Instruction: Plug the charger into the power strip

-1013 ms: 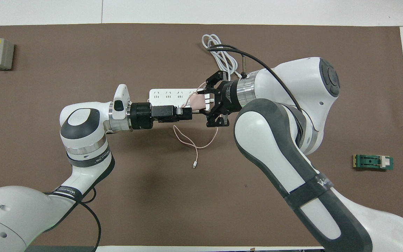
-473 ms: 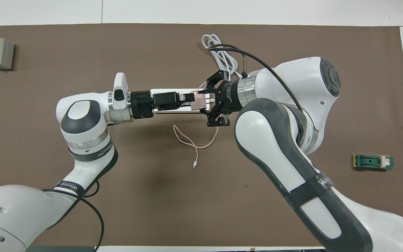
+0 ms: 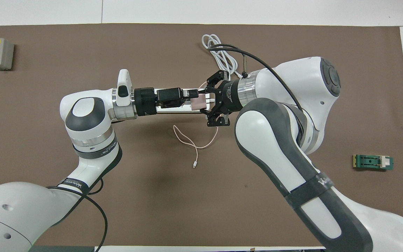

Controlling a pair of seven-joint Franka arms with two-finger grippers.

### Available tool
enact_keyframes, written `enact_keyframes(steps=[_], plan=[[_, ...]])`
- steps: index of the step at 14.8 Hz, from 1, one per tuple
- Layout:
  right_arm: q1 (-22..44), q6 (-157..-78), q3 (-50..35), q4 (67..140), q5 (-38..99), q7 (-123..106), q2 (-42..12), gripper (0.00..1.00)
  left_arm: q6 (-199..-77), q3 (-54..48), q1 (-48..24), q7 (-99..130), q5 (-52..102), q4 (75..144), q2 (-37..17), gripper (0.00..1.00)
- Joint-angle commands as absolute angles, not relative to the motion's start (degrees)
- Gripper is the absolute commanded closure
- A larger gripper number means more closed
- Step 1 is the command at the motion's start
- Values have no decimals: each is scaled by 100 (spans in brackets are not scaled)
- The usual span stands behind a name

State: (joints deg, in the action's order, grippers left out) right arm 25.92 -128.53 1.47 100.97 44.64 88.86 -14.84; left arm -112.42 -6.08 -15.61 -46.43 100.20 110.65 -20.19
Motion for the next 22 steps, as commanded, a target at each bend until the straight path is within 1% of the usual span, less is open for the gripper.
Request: enact_keyframes(steps=[1, 4, 14, 15, 20, 22], plan=[[2558, -12841, 132, 10063, 4412, 9044, -1494, 100, -11181, -545, -1670, -4623, 10151, 11082, -2039, 0], [2558, -12841, 132, 10063, 4412, 9044, -1494, 100, -10978, -545, -1626, -4641, 10151, 11215, -1995, 0], [2549, -12823, 141, 10063, 4412, 9044, -1494, 100, -10863, -545, -1608, -4649, 10151, 11215, -1986, 0], [2549, -12823, 132, 10063, 4412, 9044, -1494, 100, -10846, -545, -1600, -4649, 10151, 11224, -1986, 4], [2540, -12814, 141, 10055, 4421, 9044, -1494, 100, -10793, -545, -1591, -4658, 10151, 11241, -1978, 5], [2531, -12814, 141, 10046, 4421, 9053, -1494, 100, -10758, -545, -1591, -4658, 10151, 11241, -1978, 8]])
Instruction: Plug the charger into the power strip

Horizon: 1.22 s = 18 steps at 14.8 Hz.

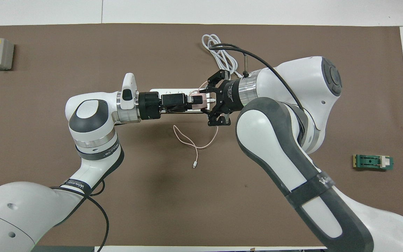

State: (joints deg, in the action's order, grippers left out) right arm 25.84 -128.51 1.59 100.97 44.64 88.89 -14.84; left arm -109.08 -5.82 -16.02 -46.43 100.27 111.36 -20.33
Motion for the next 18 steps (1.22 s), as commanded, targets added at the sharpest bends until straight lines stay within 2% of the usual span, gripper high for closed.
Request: enact_keyframes(steps=[1, 4, 9, 10, 12, 13, 16, 18], plan=[[2540, -12814, 141, 10046, 4421, 9061, -1494, 100, -10723, -545, -1573, -4667, 10151, 11241, -1978, 8], [2540, -12780, 141, 10046, 4421, 9062, -1503, 100, -10696, -545, -1582, -4676, 10151, 11241, -1978, 16], [2531, -12779, 141, 10037, 4421, 9062, -1494, 100, -10644, -545, -1591, -4676, 10151, 11294, -1942, 22], [2531, -12771, 141, 10037, 4421, 9053, -1494, 100, -10617, -545, -1582, -4676, 10151, 11294, -1942, 26], [2531, -12779, 132, 10037, 4421, 9062, -1494, 100, -10600, -536, -1564, -4667, 10151, 11294, -1942, 43], [2531, -12771, 141, 10037, 4421, 9062, -1494, 100, -10591, -536, -1564, -4667, 10151, 11303, -1942, 47], [2522, -12771, 132, 10037, 4421, 9062, -1494, 100, -10600, -545, -1564, -4667, 10151, 11303, -1934, 47], [2522, -12762, 132, 10037, 4421, 9062, -1503, 100, -10556, -536, -1503, -4667, 10151, 11338, -1925, 43]])
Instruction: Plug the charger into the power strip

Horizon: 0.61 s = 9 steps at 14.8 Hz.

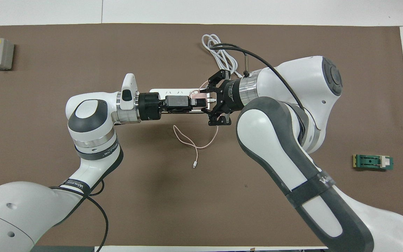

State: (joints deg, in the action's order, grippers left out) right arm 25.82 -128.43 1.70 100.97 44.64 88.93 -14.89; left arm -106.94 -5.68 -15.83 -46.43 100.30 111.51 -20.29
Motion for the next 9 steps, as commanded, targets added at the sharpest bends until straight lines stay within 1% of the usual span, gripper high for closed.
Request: enact_keyframes(steps=[1, 2, 6, 9], plan=[[2522, -12744, 141, 10028, 4421, 9062, -1494, 100, -10512, -536, -1442, -4658, 10151, 11355, -1907, 37], [2522, -12735, 141, 10028, 4421, 9062, -1494, 100, -10451, -536, -1433, -4658, 10151, 11408, -1890, 36], [2522, -12735, 141, 10020, 4421, 9062, -1503, 100, -10380, -536, -1362, -4658, 10151, 11470, -1854, 36], [2522, -12735, 141, 10020, 4421, 9062, -1494, 100, -10389, -536, -1362, -4667, 10151, 11487, -1854, 39]])
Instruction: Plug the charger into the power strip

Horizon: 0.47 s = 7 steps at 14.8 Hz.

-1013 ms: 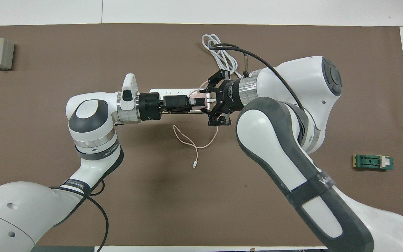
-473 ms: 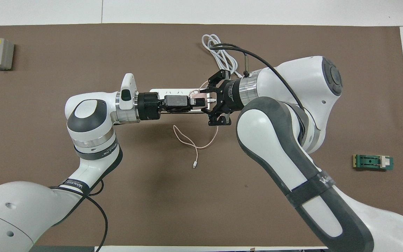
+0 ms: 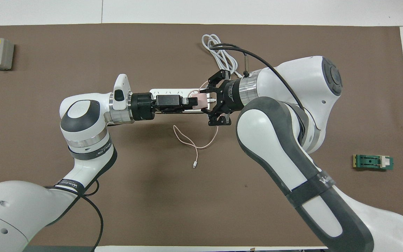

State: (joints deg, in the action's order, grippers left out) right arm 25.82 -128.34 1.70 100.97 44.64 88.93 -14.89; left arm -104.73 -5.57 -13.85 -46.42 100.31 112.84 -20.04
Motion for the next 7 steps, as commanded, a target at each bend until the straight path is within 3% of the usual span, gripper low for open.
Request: enact_keyframes(steps=[1, 7], plan=[[2522, -12735, 141, 10020, 4421, 9062, -1503, 100, -10380, -536, -1362, -4667, 10151, 11496, -1854, 41], [2522, -12735, 141, 10020, 4421, 9062, -1503, 100, -10415, -536, -1424, -4676, 10151, 11549, -1828, 55]])
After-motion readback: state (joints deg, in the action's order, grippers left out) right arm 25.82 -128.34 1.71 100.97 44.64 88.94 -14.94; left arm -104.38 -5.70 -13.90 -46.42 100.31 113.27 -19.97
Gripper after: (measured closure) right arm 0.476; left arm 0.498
